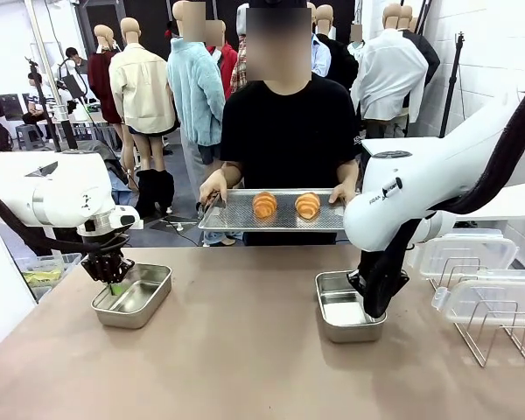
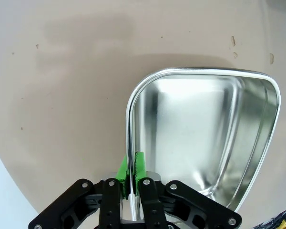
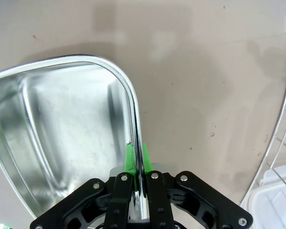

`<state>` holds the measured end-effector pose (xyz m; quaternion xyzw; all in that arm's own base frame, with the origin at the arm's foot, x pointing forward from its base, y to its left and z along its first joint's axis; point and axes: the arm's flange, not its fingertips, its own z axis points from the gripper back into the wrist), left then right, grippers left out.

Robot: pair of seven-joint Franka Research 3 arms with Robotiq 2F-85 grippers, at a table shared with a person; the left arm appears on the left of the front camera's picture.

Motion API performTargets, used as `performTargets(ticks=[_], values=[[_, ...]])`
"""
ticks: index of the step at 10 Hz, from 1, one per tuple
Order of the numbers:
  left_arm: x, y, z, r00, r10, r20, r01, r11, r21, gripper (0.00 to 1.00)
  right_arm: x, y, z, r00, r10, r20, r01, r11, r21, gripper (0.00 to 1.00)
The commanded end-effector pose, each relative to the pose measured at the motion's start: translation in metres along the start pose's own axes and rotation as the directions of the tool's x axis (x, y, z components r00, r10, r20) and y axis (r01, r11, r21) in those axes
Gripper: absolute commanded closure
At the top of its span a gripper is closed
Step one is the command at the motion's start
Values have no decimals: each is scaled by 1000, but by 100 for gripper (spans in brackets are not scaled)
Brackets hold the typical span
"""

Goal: Place the bread in airtight containers.
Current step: Lift both Airtight Container, then once an object is inside an Airtight Container , place the container in the center of the table.

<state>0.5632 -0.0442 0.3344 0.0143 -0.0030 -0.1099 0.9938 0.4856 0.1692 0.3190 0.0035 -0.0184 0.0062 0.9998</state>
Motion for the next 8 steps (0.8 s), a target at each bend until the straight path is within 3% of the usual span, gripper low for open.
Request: performTargets(ticks=[1, 8], values=[[0, 0, 0, 1000, -1, 1, 1, 1000, 1, 100, -4, -2, -2, 1000, -6, 22, 5, 1000, 9, 100], [0, 0, 0, 1000, -1, 1, 1, 1000, 1, 100, -4, -2, -2, 1000, -6, 22, 5, 1000, 9, 100]])
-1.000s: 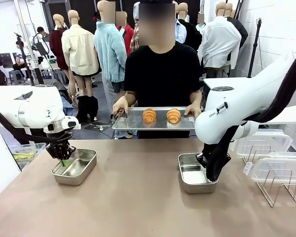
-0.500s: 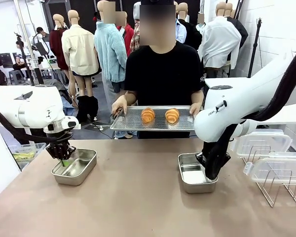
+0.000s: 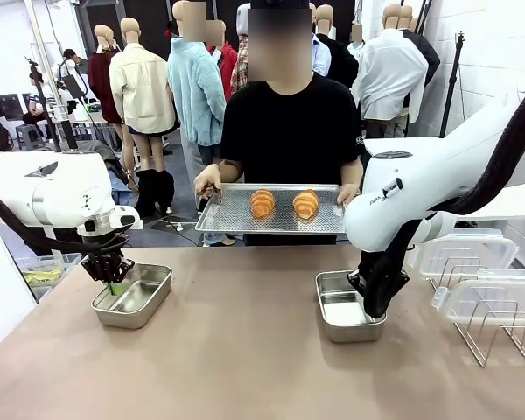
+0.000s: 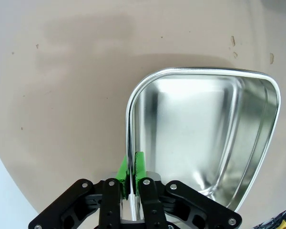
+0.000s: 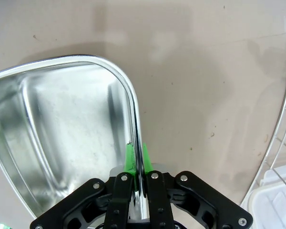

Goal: Place the bread in airtight containers.
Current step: Once an object is inside an Airtight Container , place the container in the center of the table.

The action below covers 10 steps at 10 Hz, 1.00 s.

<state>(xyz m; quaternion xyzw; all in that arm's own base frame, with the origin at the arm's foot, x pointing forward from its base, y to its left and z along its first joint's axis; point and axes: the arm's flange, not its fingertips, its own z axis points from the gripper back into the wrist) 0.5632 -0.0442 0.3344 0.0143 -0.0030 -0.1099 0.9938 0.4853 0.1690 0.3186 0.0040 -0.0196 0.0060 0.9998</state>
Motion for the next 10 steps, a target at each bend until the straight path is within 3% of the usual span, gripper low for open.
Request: performTargets(ticks=[1, 3, 6, 8, 10], values=[[0, 0, 0, 1000, -1, 1, 1, 1000, 1, 100, -3, -2, -2, 1000, -5, 19, 5, 1000, 8, 100], [0, 0, 0, 1000, 0, 0, 0, 1000, 0, 100, 0, 0, 0, 1000, 0, 0, 0, 1000, 0, 100], [-38, -32, 88, 990, 110, 83, -112, 993, 24, 100, -15, -22, 66, 996, -44, 76, 34, 991, 129, 100], [-63, -42, 143, 988, 125, 94, -128, 992, 23, 100, -21, -33, 117, 987, -100, 130, 84, 989, 119, 100], [-74, -47, 177, 979, 172, 111, -175, 985, 12, 100, -17, -36, 147, 986, -128, 106, 118, 988, 98, 100]])
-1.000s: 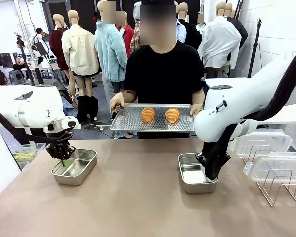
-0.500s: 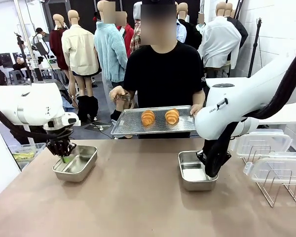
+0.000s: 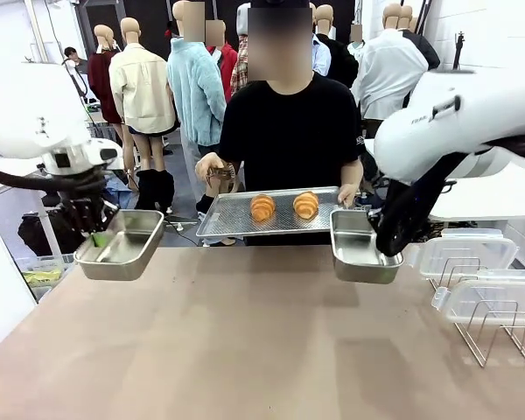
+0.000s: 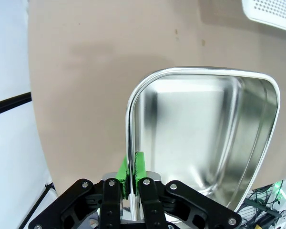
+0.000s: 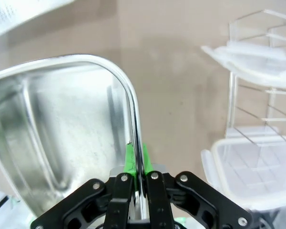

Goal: Place the bread in airtight containers.
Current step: Once an object is inside an Airtight Container , place the container in the center of the table.

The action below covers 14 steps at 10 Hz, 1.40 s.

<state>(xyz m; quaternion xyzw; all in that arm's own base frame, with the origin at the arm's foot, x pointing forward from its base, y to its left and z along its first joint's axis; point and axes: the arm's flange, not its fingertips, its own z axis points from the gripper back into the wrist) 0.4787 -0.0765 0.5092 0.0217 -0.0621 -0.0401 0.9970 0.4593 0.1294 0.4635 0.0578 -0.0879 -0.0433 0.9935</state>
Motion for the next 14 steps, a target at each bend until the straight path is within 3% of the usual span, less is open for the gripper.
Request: performTargets(ticks=[1, 2, 3, 4, 14], values=[[-2, -3, 11, 999, 24, -21, -25, 999, -28, 100, 10, 5, 8, 999, -20, -37, 19, 1000, -22, 100], [-2, -4, 10, 999, 37, -25, -38, 998, -54, 100, 14, 5, 6, 999, -20, -49, 18, 999, -34, 100], [-6, 0, 12, 1000, 6, -4, -6, 1000, -4, 100, 19, 5, -6, 998, 1, -70, -4, 999, -41, 100], [-6, 0, 12, 1000, 6, -4, -6, 1000, -4, 100, 3, -2, 11, 1000, -6, -30, 6, 1000, -12, 100], [-6, 0, 12, 1000, 6, -4, -6, 1000, -4, 100, 3, -2, 11, 1000, -6, -30, 6, 1000, -12, 100]])
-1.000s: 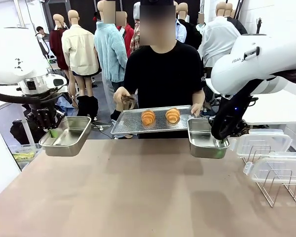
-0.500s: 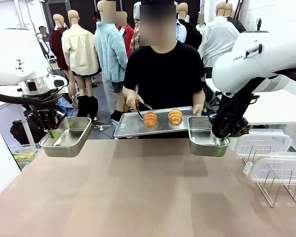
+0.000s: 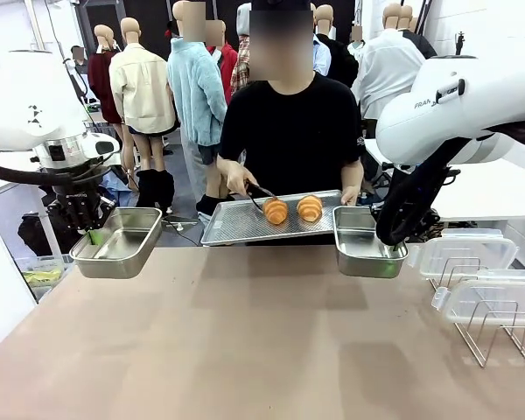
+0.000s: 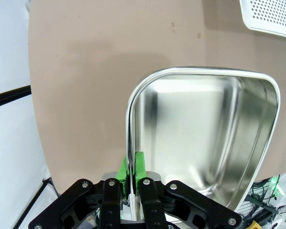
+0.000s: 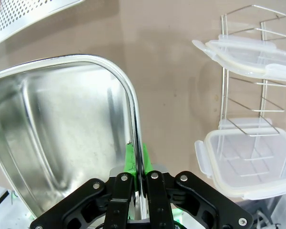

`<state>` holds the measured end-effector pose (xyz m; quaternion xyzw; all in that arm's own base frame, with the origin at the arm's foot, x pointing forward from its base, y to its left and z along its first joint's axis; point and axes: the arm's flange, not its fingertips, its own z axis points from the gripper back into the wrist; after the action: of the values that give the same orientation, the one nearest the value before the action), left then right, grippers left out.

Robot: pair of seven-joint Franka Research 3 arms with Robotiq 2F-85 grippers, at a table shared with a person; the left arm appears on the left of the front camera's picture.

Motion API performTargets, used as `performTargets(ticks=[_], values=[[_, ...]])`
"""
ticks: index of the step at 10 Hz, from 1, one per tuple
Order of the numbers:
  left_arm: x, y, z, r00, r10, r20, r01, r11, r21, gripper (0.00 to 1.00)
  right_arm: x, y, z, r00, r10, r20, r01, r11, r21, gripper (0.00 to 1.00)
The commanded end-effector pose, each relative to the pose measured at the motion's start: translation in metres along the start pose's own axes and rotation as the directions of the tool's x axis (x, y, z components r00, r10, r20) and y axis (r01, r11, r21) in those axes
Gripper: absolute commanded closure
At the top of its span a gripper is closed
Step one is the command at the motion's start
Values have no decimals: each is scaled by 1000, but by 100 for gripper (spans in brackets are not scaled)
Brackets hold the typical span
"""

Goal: Place the bread in airtight containers.
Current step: Once an object is inside an Airtight Container , place the container in the center of the table.

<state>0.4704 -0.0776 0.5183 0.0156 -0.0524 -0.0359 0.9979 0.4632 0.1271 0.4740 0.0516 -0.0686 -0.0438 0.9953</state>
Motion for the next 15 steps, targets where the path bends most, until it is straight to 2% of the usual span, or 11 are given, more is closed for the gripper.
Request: performTargets(ticks=[1, 15], values=[[1, 1, 2, 1000, -3, 16, 3, 1000, 9, 100, -2, -2, 1, 1000, -4, 8, 4, 1000, 3, 100], [1, 1, 2, 1000, -3, 16, 3, 1000, 9, 100, -2, -2, 1, 1000, -4, 8, 4, 1000, 3, 100]])
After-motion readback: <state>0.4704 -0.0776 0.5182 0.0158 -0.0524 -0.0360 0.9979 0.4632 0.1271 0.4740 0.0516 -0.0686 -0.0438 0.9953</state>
